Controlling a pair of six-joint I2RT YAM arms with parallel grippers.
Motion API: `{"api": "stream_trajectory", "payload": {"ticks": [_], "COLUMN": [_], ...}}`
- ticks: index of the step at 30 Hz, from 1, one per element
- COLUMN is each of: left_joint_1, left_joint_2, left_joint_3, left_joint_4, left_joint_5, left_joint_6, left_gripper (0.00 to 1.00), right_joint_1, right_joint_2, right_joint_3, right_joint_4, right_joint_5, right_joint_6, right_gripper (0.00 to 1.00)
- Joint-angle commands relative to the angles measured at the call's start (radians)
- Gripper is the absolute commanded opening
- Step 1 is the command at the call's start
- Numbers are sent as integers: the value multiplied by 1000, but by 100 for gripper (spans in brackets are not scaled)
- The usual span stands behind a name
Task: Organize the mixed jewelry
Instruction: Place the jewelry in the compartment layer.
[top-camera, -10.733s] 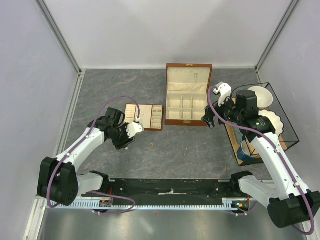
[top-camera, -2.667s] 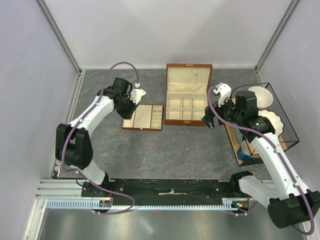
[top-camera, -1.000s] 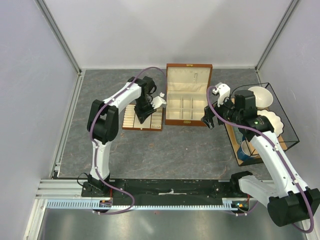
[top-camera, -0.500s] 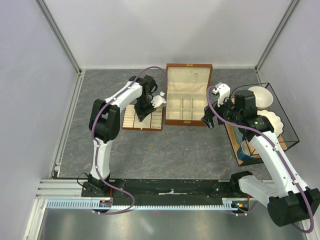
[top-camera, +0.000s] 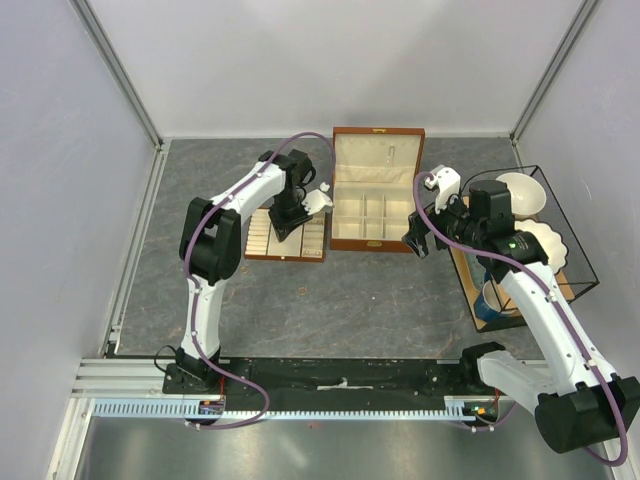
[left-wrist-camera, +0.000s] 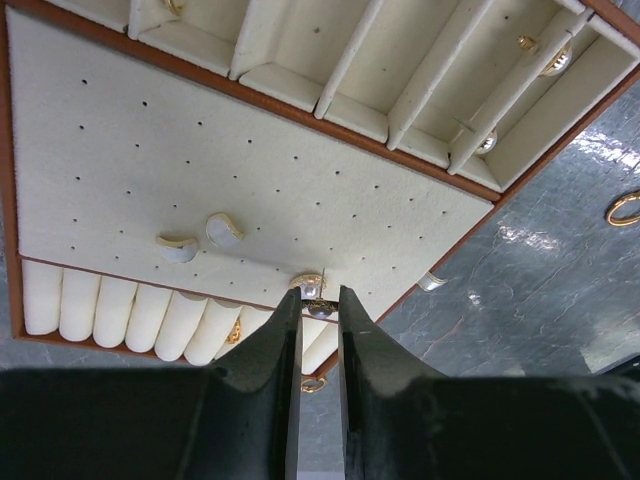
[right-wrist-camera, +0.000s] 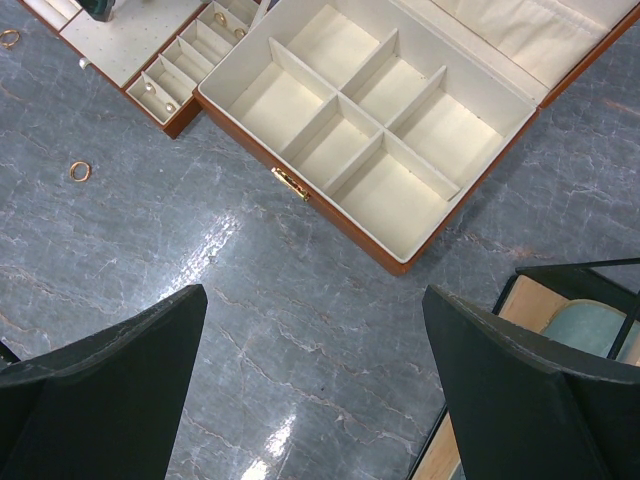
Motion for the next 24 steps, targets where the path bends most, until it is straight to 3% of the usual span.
{"api": "stream_trajectory", "payload": {"ticks": [1, 24], "left_joint_1": [-3, -16], "left_joint_2": [17, 34], "left_joint_3": [39, 36], "left_joint_4": [-11, -13], "left_joint_5": [-11, -14], "left_joint_6": [41, 37], "left_gripper": [17, 17], "right_joint_1": [-2, -2], "right_joint_2": [-5, -12], "right_joint_3": [-1, -6], "right_joint_4": [40, 43], "right_joint_5": [-13, -12], "right_joint_6": [-1, -1], "right_gripper": [98, 98]}}
